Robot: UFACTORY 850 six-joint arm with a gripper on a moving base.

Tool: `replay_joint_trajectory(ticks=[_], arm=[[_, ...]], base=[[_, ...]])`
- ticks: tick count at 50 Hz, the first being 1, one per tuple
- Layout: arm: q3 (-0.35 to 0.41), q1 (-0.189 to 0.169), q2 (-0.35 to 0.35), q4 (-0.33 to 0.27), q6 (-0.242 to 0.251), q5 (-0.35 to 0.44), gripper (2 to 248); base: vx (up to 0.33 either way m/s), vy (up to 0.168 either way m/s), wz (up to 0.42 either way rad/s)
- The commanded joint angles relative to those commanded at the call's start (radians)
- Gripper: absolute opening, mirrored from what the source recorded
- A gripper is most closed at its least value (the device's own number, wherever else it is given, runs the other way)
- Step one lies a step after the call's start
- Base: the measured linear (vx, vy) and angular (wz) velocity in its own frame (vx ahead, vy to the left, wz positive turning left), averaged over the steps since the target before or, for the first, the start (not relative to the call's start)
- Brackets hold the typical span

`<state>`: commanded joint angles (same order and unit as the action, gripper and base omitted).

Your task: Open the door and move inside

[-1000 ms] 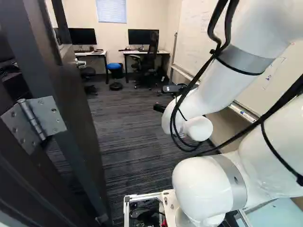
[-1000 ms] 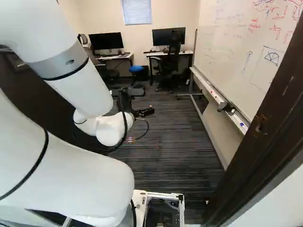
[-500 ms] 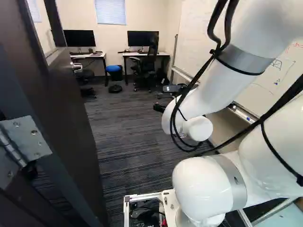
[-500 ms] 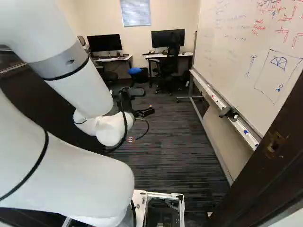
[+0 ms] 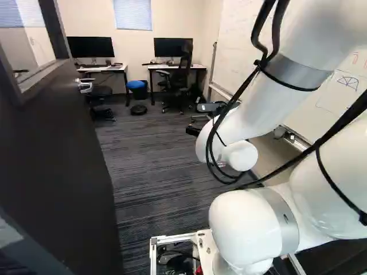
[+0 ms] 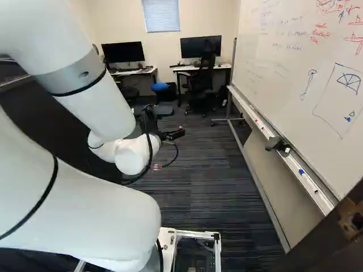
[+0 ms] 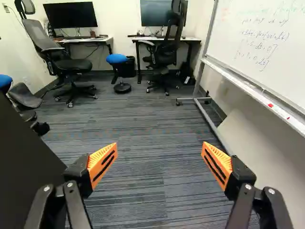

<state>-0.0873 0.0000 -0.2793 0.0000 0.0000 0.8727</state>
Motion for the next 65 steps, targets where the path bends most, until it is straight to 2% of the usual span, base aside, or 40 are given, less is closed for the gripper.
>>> replay_joint_trajectory(ticks=[65], arm=[[0.000,0.000,0.000,0.000,0.000,0.000,247]], base=[[0.208,-0.007,-0.003]])
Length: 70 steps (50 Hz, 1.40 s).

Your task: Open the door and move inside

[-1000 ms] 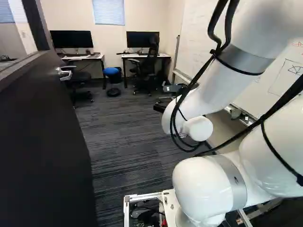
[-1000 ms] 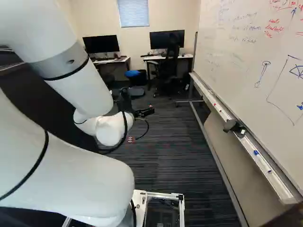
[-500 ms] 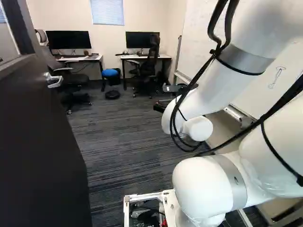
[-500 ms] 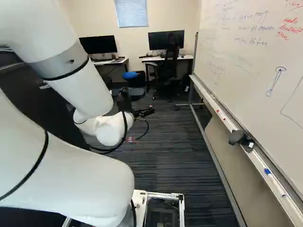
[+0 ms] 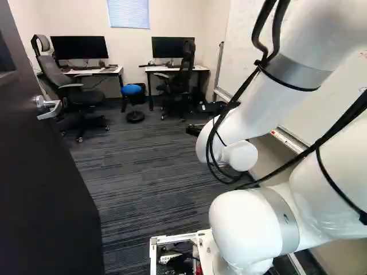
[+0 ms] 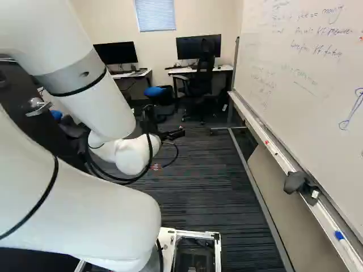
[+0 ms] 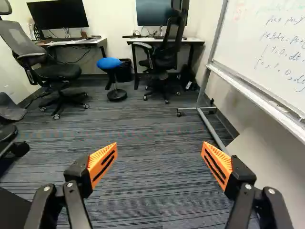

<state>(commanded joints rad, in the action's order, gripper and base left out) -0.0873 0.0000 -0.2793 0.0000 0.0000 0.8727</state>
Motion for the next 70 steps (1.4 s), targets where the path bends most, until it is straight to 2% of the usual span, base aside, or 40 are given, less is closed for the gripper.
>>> replay_joint_trajectory(ticks=[70], arm=[[0.000,0.000,0.000,0.000,0.000,0.000,247]], base=[[0.225,0.002,-0.012]])
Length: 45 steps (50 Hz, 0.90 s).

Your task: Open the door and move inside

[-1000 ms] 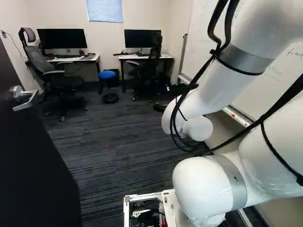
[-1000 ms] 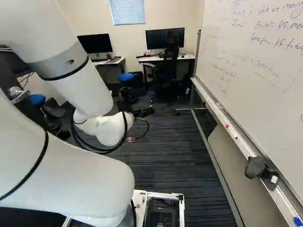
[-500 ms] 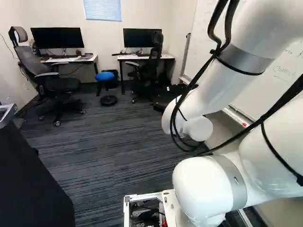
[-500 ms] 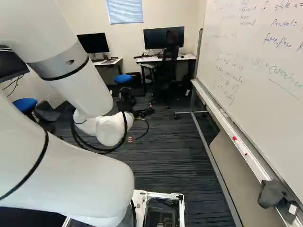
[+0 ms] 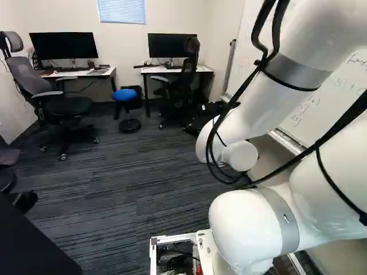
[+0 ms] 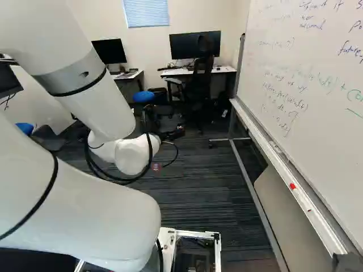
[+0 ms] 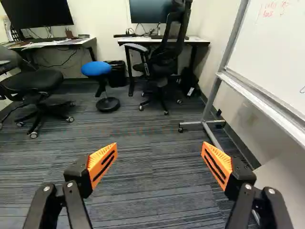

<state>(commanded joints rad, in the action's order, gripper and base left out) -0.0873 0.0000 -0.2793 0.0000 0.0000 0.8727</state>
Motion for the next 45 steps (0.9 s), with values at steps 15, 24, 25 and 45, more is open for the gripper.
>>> replay_joint_trajectory(ticks=[15,24,25,45], arm=[[0.000,0.000,0.000,0.000,0.000,0.000,247],[0.000,0.000,0.000,0.000,0.000,0.000,247],[0.000,0.000,0.000,0.000,0.000,0.000,247],[0.000,0.000,0.000,0.000,0.000,0.000,247]], base=[[0.218,0.003,-0.004],[0.216,0.004,-0.003],[0.207,0.002,0.002],[0.211,0.003,-0.004]])
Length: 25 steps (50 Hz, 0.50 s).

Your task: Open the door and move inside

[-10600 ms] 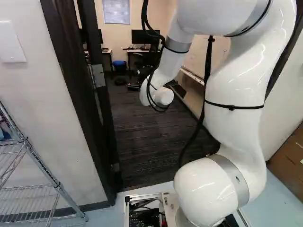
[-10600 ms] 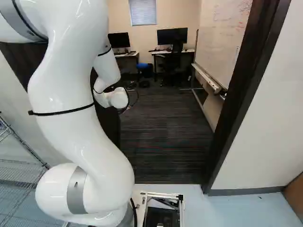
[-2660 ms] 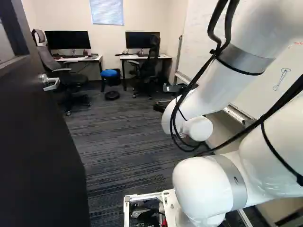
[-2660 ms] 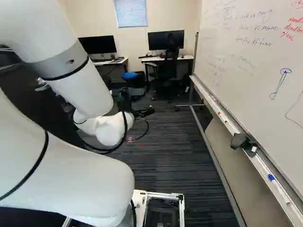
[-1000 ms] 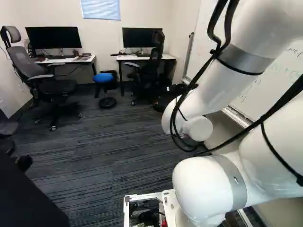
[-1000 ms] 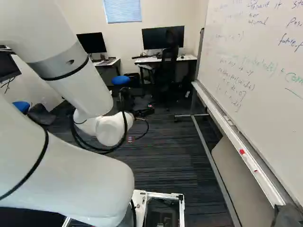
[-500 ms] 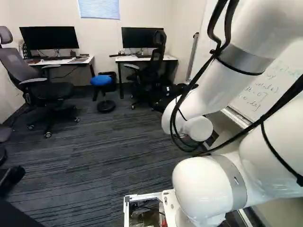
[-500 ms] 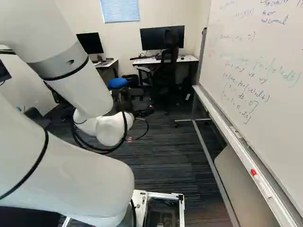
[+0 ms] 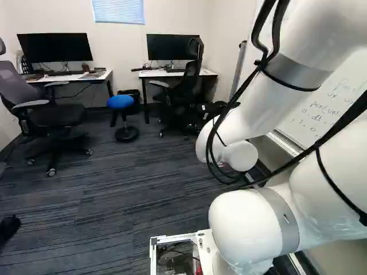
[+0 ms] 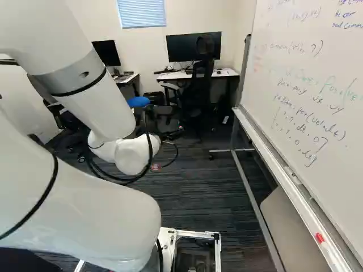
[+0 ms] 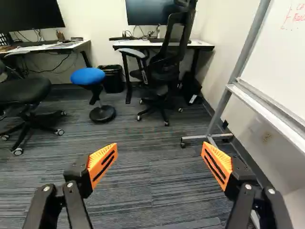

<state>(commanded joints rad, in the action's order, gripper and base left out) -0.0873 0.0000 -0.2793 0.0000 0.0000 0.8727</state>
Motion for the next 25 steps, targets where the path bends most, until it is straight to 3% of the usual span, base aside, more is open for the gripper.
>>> replay_joint_trajectory(ticks=[25], arm=[[0.000,0.000,0.000,0.000,0.000,0.000,247]], base=[[0.184,0.002,-0.008]])
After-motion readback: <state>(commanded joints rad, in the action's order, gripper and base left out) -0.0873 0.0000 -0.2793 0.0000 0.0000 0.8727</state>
